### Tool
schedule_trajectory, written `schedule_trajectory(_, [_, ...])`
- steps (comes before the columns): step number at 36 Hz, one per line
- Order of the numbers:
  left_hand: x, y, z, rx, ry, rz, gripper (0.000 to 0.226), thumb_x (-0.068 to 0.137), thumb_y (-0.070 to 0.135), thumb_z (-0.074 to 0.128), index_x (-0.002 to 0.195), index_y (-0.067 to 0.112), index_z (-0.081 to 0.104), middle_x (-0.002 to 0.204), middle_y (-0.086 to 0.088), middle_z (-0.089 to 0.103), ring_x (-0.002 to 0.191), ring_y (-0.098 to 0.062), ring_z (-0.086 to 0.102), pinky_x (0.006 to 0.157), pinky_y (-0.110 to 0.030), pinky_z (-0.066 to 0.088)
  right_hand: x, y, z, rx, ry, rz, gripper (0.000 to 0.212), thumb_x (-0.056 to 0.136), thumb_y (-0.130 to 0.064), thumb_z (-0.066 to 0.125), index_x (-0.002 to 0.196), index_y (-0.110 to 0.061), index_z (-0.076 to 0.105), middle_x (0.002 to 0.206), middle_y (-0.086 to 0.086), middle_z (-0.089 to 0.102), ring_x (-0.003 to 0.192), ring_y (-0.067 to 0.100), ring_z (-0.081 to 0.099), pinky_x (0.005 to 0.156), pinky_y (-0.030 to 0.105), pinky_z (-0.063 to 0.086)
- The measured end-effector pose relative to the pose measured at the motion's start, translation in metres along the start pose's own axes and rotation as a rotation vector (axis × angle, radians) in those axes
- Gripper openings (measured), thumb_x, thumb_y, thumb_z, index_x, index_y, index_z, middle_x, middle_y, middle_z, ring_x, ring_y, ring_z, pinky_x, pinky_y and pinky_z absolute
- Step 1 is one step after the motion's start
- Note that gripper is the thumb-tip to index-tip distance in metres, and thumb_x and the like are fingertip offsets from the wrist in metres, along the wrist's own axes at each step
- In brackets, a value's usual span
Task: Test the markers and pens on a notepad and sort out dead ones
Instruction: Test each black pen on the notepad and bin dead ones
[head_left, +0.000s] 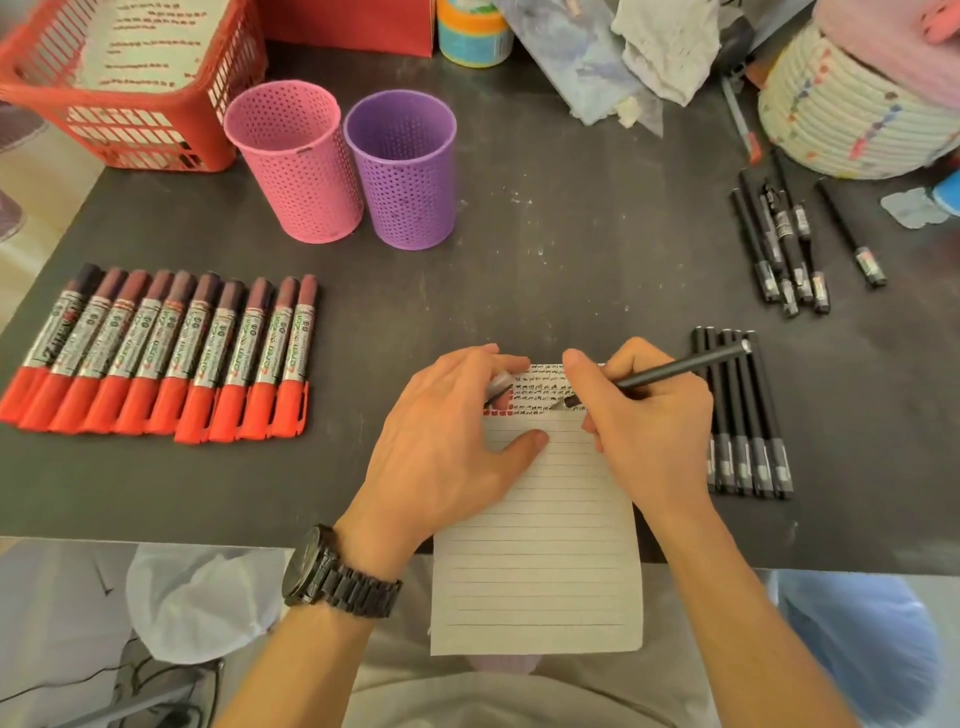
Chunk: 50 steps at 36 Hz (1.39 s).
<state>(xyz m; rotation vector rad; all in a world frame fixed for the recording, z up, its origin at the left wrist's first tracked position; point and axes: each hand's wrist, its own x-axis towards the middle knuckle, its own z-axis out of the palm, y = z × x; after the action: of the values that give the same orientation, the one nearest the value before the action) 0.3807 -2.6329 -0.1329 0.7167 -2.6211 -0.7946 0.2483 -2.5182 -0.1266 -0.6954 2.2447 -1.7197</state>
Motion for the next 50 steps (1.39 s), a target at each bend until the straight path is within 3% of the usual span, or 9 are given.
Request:
schedule_trajectory(3, [0.0,-0.0002,0.0005,-0.007,0.007,-0.003,0.059,0.076,0.05,0.075,0.128,0.036,0.051,0.119,0.031,0.04,0.127,0.006,0.035,0.098,0.003,0.013,-0.0003,0.0016,0.0013,-0.036,0.002,0.008,0.033,0.084,-0.035,0.069,0.06,-0.019,0.054,0.045,-0.002,0.059,0.04,0.008,0.052,0.05,0.027,0.043])
schedule_trajectory(9, [-0.0004,0.0001,0.0005,-0.002,0.02,0.002,0.058,0.076,0.049,0.076,0.127,0.036,0.052,0.115,0.034,0.036,0.125,0.006,0.037,0.095,-0.007,0.019,0.0003,0.003,0.0022,-0.074,-0.006,0.001,0.033,0.086,-0.025,0.07,0.06,-0.015,0.054,0.046,0.0,0.059,0.038,0.006,0.053,0.045,0.021,0.042])
schedule_trajectory(13, [-0.0005,0.0004,0.0008,-0.004,0.021,0.0,0.058,0.076,0.048,0.077,0.127,0.036,0.052,0.116,0.036,0.035,0.125,0.006,0.037,0.095,-0.002,0.019,0.0002,0.0039,0.0023,-0.086,0.001,-0.022,0.033,0.087,-0.023,0.07,0.059,-0.014,0.054,0.048,0.004,0.059,0.039,0.006,0.057,0.044,0.019,0.042])
schedule_trajectory(16, [-0.0003,0.0005,0.0002,-0.013,0.021,0.005,0.059,0.075,0.046,0.079,0.127,0.032,0.054,0.118,0.032,0.038,0.125,0.005,0.038,0.1,0.004,0.011,0.0005,0.0045,0.003,-0.112,0.0,-0.03,0.033,0.087,-0.024,0.07,0.06,-0.014,0.054,0.046,0.001,0.059,0.039,0.007,0.056,0.045,0.021,0.043])
schedule_trajectory(34, [-0.0005,0.0008,-0.0006,-0.009,0.006,-0.014,0.06,0.076,0.047,0.078,0.129,0.035,0.052,0.12,0.031,0.037,0.126,0.006,0.035,0.098,0.005,0.013,0.0009,0.0044,0.0029,-0.134,-0.005,-0.055,0.031,0.088,-0.018,0.069,0.061,-0.01,0.054,0.048,0.001,0.06,0.04,0.008,0.058,0.042,0.021,0.043])
schedule_trajectory(40, [-0.0009,0.0004,0.0004,-0.016,0.006,-0.004,0.059,0.076,0.049,0.076,0.129,0.036,0.051,0.119,0.034,0.036,0.119,0.025,0.024,0.096,0.004,0.014,0.0006,0.0039,0.0024,-0.145,-0.001,-0.062,0.033,0.087,-0.023,0.067,0.06,-0.014,0.051,0.047,-0.001,0.059,0.042,0.018,0.056,0.045,0.033,0.045])
schedule_trajectory(48, [-0.0009,0.0006,0.0005,-0.012,0.006,-0.015,0.059,0.076,0.049,0.077,0.128,0.037,0.052,0.118,0.034,0.037,0.125,0.009,0.035,0.096,0.004,0.016,0.0008,0.0051,0.0021,-0.139,0.001,-0.07,0.032,0.086,-0.025,0.066,0.06,-0.013,0.051,0.047,0.004,0.058,0.039,0.013,0.054,0.043,0.033,0.044])
schedule_trajectory(50, [-0.0009,0.0003,0.0001,-0.015,0.005,-0.015,0.059,0.076,0.049,0.077,0.128,0.037,0.051,0.119,0.033,0.037,0.123,0.012,0.035,0.096,0.003,0.017,0.0011,0.0054,0.0021,-0.143,-0.002,-0.083,0.032,0.086,-0.023,0.066,0.06,-0.012,0.051,0.047,0.003,0.058,0.04,0.015,0.055,0.043,0.034,0.045])
